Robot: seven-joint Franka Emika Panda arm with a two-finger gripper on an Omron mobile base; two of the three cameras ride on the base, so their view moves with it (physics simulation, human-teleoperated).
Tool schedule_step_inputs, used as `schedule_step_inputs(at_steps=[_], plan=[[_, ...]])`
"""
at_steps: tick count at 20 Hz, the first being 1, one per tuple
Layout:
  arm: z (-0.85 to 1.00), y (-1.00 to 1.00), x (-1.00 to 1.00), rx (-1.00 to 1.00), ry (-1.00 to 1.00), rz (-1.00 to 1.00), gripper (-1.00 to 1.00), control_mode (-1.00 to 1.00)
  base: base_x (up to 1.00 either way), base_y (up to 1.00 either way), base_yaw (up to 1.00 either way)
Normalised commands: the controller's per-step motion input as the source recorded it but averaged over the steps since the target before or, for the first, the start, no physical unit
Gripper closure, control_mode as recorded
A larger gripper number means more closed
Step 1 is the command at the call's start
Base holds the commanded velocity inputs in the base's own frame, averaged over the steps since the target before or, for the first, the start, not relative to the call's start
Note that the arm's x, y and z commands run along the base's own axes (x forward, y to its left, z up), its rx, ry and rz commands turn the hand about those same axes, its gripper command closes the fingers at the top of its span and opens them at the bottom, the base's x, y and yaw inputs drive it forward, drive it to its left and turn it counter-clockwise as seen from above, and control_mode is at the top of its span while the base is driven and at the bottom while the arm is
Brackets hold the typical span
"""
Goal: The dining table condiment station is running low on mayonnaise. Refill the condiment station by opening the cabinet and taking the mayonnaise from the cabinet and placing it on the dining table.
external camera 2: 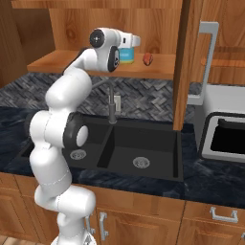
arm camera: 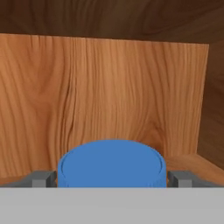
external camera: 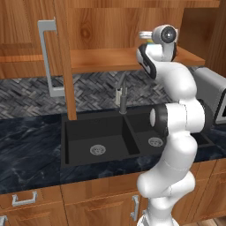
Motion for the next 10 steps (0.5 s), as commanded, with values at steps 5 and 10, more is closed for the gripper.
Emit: schedule_step_inputs(at_steps=[5,10], plan=[[-0.19,0.0,0.21,0.0,0.06,0.0,1.0,-1.0,0.0,0.0,0.0],[-0.17,0.0,0.22,0.0,0.06,0.0,1.0,-1.0,0.0,0.0,0.0]])
